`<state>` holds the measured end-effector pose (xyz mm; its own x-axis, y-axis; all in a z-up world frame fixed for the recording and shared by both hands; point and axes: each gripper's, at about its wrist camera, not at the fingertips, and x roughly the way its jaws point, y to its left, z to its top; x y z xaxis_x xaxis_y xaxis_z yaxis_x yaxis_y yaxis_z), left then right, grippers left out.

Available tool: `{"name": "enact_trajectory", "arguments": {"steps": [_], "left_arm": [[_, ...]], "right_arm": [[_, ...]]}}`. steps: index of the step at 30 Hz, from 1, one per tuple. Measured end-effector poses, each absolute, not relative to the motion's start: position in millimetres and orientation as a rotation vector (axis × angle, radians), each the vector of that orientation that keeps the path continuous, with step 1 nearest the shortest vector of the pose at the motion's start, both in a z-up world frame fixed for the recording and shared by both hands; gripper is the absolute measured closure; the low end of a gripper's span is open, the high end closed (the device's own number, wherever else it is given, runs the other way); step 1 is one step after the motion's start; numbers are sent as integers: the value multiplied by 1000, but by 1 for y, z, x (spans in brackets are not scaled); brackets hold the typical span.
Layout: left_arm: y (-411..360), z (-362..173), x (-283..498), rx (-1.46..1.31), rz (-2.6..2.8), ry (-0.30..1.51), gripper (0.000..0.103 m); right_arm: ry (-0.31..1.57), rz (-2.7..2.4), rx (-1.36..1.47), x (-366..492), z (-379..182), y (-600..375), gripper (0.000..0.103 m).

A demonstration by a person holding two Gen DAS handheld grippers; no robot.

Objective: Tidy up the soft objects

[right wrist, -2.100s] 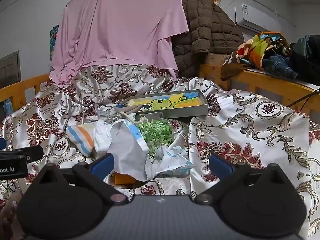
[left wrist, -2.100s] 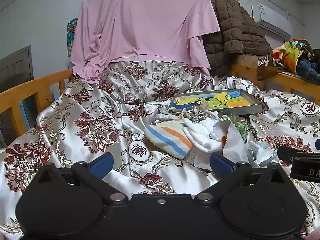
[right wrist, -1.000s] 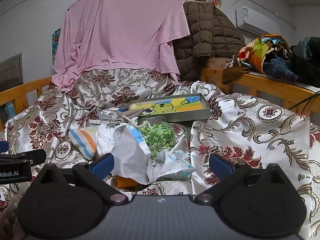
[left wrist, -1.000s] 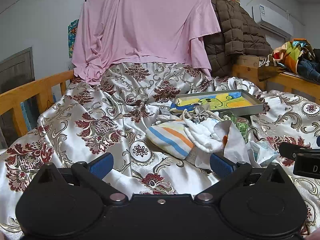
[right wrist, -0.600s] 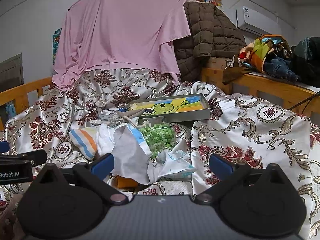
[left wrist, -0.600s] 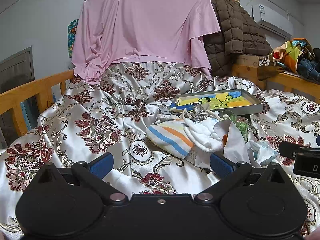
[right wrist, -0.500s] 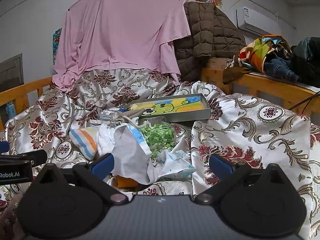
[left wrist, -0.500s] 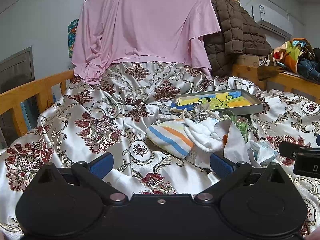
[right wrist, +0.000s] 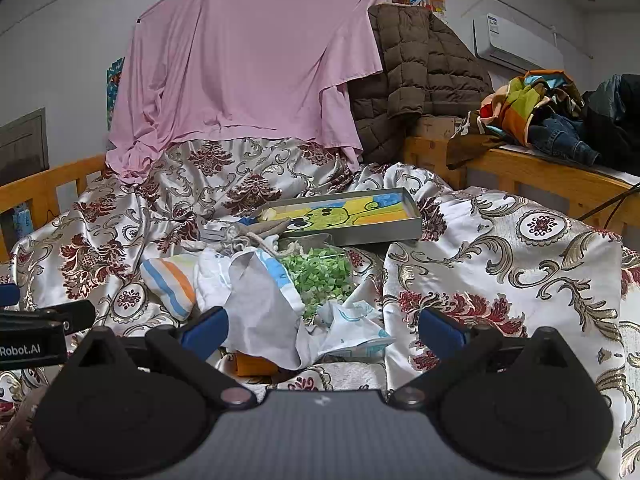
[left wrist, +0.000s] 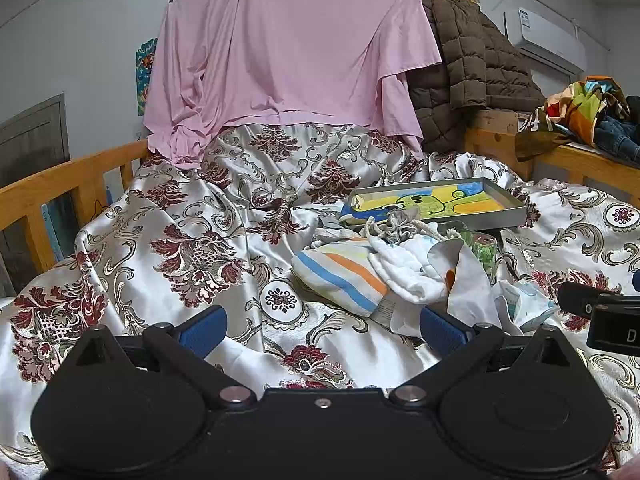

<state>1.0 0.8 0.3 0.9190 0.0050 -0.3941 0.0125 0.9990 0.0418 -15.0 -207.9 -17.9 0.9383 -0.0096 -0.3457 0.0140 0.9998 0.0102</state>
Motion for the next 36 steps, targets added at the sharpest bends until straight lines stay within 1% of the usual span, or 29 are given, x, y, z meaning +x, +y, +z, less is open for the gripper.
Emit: {"name": "enact_trajectory", "arguments": {"steps": [36], "left_arm": [[3,0,-1,39,-5,407,1]], "right_arm": [[350,-23,14,-16,-16,-207,0]]}}
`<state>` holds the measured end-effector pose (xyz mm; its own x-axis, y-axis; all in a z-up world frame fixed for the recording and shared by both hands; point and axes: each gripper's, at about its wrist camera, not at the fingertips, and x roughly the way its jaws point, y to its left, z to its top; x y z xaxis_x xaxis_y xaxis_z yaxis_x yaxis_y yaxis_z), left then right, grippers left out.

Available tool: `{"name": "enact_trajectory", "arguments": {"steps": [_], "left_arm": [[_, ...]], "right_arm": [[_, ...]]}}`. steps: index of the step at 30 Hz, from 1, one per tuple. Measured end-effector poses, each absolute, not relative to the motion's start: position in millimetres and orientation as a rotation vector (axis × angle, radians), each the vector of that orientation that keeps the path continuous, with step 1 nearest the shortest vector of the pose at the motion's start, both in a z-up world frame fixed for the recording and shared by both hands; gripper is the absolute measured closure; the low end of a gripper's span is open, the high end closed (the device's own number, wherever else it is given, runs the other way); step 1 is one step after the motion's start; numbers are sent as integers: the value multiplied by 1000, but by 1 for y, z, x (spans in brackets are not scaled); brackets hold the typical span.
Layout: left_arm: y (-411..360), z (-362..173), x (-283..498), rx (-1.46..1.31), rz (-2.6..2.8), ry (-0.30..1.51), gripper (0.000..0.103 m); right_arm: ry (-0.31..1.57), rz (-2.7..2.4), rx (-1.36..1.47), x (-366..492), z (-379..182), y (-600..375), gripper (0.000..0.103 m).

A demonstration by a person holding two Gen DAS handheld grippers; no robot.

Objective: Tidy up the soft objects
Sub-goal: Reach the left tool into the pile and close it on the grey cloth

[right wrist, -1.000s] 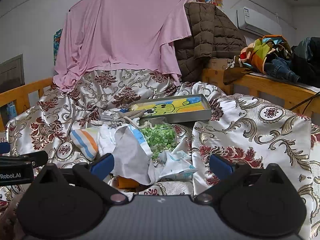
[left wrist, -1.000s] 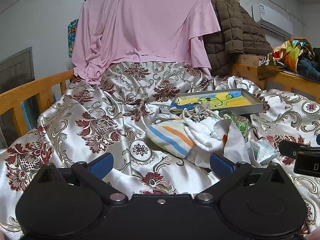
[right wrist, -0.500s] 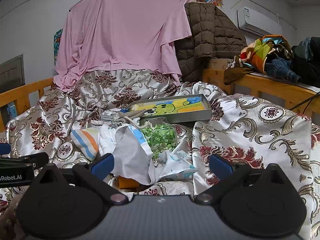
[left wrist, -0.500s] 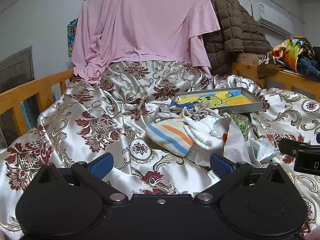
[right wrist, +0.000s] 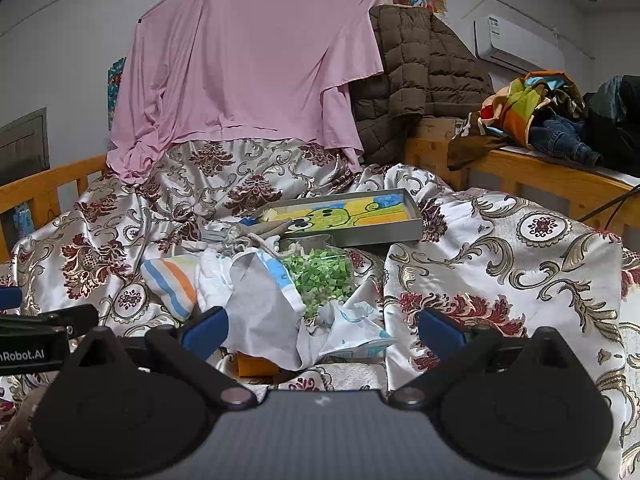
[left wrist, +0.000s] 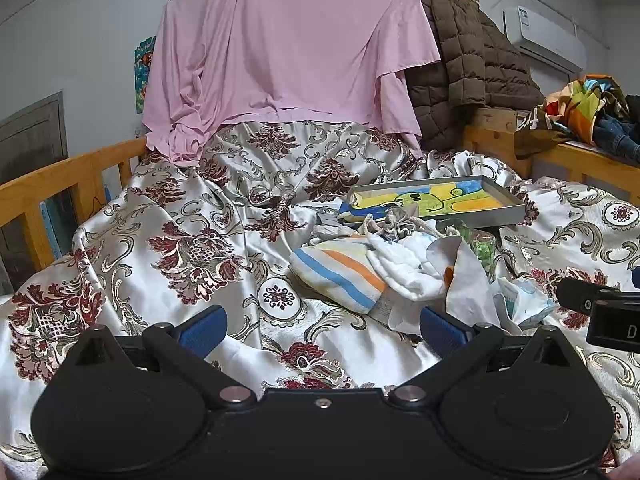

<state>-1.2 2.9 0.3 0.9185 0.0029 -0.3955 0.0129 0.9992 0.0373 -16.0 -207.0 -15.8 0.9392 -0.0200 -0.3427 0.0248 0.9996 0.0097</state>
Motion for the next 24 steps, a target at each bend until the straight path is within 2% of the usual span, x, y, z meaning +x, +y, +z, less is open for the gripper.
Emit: {"name": "enact_trajectory", "arguments": {"steps": [13,24], "left_arm": [[2,-8,20,21,-58,426,1],[-30,0,63,190,-278,409,1]], "right_arm": [[441,-48,71,11,-19,-221,0],[486,3,-10,60,-20,-247,0]]}}
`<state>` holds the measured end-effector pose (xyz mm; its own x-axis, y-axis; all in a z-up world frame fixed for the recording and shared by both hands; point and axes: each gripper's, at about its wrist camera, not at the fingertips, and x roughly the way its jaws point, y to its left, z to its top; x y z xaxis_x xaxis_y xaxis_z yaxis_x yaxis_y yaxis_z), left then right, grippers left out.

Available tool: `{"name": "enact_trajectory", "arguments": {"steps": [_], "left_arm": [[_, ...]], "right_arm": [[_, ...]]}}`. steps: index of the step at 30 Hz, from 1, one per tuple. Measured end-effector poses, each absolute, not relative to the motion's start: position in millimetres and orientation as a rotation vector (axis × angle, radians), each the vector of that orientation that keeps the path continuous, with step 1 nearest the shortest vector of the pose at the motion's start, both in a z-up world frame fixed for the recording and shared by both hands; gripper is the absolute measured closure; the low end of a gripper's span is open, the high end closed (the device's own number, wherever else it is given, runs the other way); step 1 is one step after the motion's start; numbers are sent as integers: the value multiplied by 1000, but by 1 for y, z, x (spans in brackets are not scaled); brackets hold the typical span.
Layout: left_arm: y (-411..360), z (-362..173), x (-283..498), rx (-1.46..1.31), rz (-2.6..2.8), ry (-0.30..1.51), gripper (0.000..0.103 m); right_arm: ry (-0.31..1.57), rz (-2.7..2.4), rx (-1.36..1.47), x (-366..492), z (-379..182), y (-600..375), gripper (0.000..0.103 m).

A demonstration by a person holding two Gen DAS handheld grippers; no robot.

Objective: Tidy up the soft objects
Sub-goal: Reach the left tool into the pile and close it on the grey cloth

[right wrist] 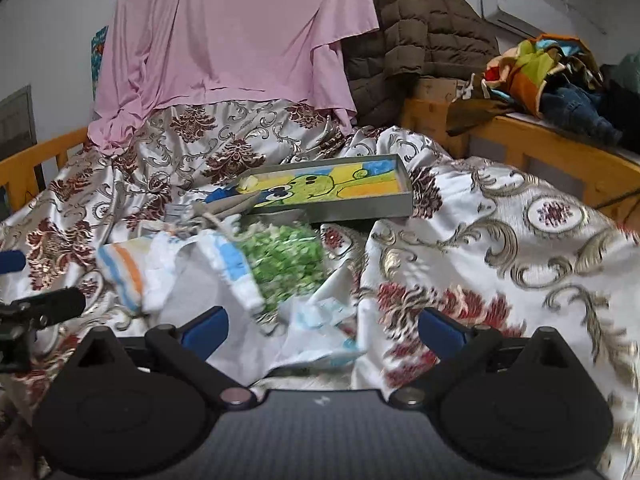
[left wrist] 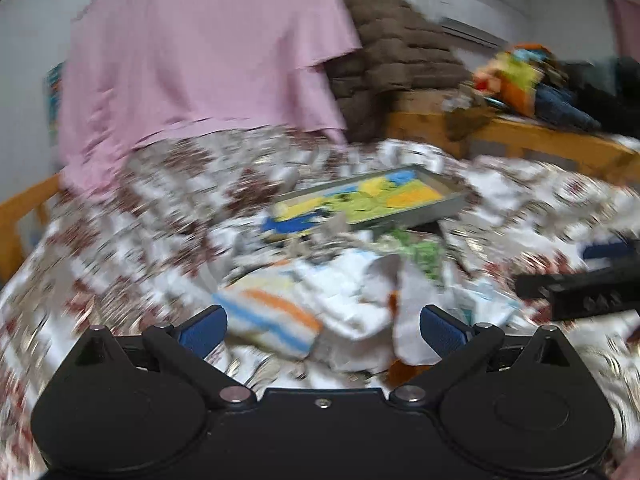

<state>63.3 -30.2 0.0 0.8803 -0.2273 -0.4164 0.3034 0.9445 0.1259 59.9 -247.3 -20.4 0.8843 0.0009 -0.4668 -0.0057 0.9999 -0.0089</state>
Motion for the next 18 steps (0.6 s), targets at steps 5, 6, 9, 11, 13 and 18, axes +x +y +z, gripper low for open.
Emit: {"name": "enact_trajectory", "arguments": {"steps": [5,6,9,11,13,18], "left_arm": [[-48,-3,85,364,-426,397,1],[-50,-4,91,385,-449,401,1],[-54,-5,106,418,-506,412,1],[-58,-4,118,421,-538,425,1],[-62,-5,130,420,-574,449,1],[-69,-7,158,398,-635,498,1]], "right_arm": [[531,91,-69,84,-28,-255,0],[541,101,-78,88,-30,-256,0],[580,146,-101,100,-38,-260,0],[596,177,-115,105,-41,-262,0],[608,208,-139,111,-45,-265,0],[652,238,-124,119,-54,-270,0]]}}
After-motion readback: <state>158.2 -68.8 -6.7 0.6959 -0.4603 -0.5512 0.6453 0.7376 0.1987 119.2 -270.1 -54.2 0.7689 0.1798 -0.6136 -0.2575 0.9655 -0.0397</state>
